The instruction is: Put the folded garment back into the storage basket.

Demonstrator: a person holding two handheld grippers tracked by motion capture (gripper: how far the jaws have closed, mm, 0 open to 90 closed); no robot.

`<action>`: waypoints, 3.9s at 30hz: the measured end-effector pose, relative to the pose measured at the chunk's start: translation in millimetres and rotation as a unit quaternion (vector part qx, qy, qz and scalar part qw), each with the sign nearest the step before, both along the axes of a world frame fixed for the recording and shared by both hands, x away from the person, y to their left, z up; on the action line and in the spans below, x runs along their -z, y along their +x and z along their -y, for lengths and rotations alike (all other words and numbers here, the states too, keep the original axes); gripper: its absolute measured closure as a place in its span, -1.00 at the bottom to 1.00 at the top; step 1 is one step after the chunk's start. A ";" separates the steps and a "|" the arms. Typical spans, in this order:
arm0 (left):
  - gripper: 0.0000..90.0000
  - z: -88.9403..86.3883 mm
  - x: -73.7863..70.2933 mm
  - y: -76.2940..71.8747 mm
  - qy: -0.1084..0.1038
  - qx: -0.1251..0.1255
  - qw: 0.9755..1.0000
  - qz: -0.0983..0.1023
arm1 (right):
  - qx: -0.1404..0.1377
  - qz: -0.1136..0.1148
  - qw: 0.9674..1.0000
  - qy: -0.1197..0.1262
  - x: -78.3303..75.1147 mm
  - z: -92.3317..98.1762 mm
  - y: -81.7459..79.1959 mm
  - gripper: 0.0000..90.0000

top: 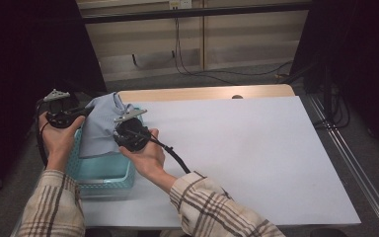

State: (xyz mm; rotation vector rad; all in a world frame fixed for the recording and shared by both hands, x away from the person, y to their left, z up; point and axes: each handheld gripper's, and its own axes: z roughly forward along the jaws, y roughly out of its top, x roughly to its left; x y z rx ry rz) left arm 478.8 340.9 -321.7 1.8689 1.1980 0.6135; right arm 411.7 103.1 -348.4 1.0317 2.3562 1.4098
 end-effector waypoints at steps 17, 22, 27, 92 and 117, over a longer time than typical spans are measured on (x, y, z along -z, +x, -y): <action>0.71 -4.1 19.2 9.7 -0.002 -0.015 1.000 -0.021 | 0.000 -0.013 1.000 -0.019 15.8 -17.9 5.2 0.78; 0.72 -3.6 27.3 12.0 0.006 -0.016 0.999 -0.037 | -0.002 -0.017 1.000 -0.023 20.2 -23.4 5.2 0.78; 0.71 -4.1 34.9 14.5 0.016 -0.014 0.999 -0.040 | -0.001 -0.029 0.999 -0.023 27.4 -26.9 6.0 0.78; 0.25 -0.6 78.9 21.8 0.041 -0.037 0.996 -0.068 | -0.011 -0.044 0.993 -0.106 49.3 -39.1 13.4 0.09; -0.83 0.9 57.8 3.1 0.004 -0.038 0.999 0.036 | 0.020 0.017 0.999 -0.030 33.1 -3.2 20.0 -0.79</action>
